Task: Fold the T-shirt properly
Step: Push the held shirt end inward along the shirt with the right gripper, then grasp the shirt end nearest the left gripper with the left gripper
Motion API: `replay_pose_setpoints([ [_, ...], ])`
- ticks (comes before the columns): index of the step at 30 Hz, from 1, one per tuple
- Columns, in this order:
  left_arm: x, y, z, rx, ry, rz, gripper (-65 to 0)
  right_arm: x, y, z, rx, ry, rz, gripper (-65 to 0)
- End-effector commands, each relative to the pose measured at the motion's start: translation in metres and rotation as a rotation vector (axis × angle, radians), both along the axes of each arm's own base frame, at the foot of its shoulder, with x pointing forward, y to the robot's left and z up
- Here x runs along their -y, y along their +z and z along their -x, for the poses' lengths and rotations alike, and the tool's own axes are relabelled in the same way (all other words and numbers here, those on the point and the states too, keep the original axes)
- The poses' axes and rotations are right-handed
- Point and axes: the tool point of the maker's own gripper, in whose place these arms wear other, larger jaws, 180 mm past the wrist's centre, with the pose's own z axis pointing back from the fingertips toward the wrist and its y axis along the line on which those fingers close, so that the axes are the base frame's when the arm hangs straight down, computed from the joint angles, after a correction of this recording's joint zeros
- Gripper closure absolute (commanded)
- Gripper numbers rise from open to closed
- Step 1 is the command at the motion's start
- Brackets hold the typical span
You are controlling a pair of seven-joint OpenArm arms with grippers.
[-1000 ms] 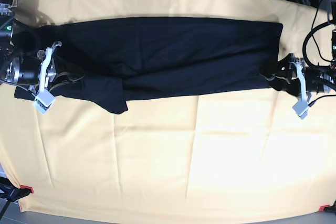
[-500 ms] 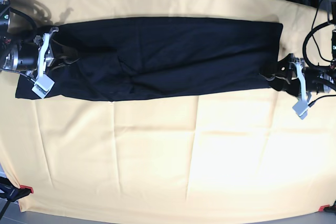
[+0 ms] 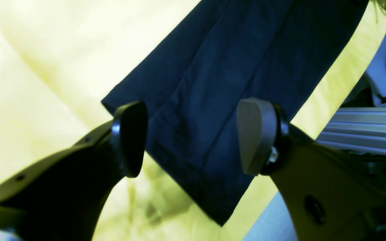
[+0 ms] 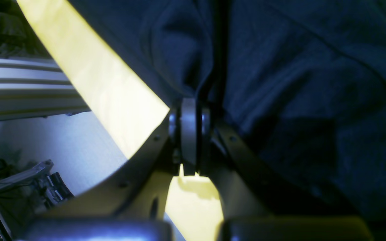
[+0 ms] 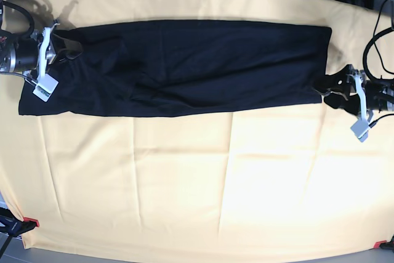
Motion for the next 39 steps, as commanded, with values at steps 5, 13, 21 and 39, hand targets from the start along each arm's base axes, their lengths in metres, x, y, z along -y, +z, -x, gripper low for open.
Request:
replay_pose_setpoints([
  [5,-0.022,0.024,-0.006,0.052,-0.002,-0.058,-43.6,0.030,-0.004,-0.009,0.040,0.000,0.174,0.0],
  [13,-0.045,0.035,-0.004,0.052,0.009,-0.133,-43.6,0.065,-0.017,-0.017,0.070,-0.034,0.374,0.0],
  [21,-0.064,0.047,-0.002,0.059,0.006,-0.201,-43.6,0.053,-0.017,-0.030,0.146,-0.069,0.320,0.0],
  [39,-0.096,0.096,-0.017,0.145,0.037,-0.317,-43.6,0.052,0.013,-0.043,0.233,-0.077,0.353,-43.0],
])
